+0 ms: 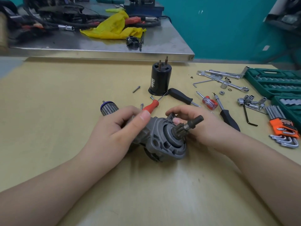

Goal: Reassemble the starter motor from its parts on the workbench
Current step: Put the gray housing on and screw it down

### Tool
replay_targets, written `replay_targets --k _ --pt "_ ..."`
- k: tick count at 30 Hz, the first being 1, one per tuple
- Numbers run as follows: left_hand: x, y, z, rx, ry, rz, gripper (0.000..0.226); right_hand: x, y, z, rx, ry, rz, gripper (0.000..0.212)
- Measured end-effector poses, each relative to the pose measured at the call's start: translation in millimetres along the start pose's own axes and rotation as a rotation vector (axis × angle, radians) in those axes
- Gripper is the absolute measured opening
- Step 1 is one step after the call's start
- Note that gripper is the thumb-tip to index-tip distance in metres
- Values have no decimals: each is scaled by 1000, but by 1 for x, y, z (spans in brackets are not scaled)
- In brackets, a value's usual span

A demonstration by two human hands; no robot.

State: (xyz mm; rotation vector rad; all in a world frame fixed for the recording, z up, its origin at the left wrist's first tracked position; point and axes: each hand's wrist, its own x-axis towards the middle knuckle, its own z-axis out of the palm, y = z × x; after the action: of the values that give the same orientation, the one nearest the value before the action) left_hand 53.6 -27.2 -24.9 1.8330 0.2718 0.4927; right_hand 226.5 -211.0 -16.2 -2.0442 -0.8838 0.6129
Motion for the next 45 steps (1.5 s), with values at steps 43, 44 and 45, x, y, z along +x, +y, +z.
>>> replay_targets --k 43,44,45 --pt "-18 -3 9 215 -222 365 57 93 -88 49 -1097 -272 -305 21" --pt "-16 -3 8 203 -219 352 53 92 -88 47 -1094 -272 -301 21" --pt "-14 -4 8 183 -213 336 47 91 -87 42 -1069 -269 -296 18"
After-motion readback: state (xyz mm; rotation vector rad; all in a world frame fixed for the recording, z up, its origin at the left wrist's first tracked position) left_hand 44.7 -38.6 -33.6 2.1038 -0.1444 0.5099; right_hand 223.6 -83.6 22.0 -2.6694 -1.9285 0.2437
